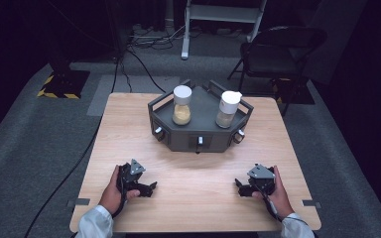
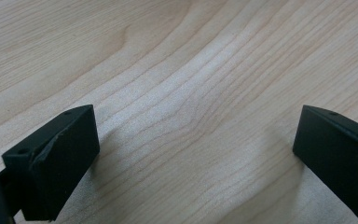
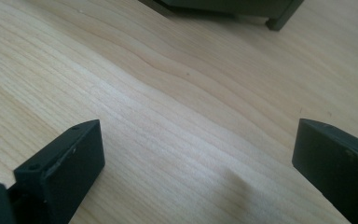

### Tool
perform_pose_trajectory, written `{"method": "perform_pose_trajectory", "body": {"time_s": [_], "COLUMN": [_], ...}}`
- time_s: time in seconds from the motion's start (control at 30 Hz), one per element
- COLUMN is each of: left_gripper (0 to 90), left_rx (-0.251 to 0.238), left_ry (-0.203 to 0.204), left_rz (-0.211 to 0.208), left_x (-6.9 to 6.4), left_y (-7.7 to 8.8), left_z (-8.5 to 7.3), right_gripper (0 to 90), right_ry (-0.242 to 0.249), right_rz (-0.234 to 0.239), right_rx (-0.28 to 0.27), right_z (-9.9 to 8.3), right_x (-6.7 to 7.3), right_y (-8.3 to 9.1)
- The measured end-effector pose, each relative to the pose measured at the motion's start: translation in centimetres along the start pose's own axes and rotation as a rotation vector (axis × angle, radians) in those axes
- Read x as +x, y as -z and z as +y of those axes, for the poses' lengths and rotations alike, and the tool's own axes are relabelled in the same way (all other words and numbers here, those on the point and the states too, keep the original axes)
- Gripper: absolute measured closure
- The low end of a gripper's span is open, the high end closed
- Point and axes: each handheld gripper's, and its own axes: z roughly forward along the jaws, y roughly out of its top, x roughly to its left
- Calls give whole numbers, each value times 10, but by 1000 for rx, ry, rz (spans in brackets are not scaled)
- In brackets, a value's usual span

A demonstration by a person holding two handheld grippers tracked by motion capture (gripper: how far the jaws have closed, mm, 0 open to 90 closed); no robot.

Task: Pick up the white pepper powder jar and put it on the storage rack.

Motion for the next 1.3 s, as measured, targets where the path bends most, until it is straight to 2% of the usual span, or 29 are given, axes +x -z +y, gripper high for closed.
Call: {"method": "perform_pose_trajectory", "body": {"time_s": [0.03,0.23,0.27,0.3,0.37,0.57,1.3], "left_gripper": [0,0,0,0,0,0,0], "left_rx": [0,0,0,-1,-2,0,-1], "left_ry": [0,0,0,0,2,0,1], "left_rz": [0,0,0,0,0,2,2], "left_x": [0,0,0,0,0,0,-1], "left_y": [0,0,0,0,0,-1,-1], "left_z": [0,0,0,0,0,1,1], "right_gripper": [11,3,4,4,2,0,0], "right_ry": [-45,-130,-147,-184,-204,-200,-214], "right_rz": [25,81,93,125,140,143,129], "right_rx": [9,52,60,77,86,85,88], "right_z": [-1,1,1,1,1,0,1], "right_x": [-8,-31,-35,-45,-50,-54,-51], "right_y": [-1,-3,-3,-5,-6,-7,-7]}}
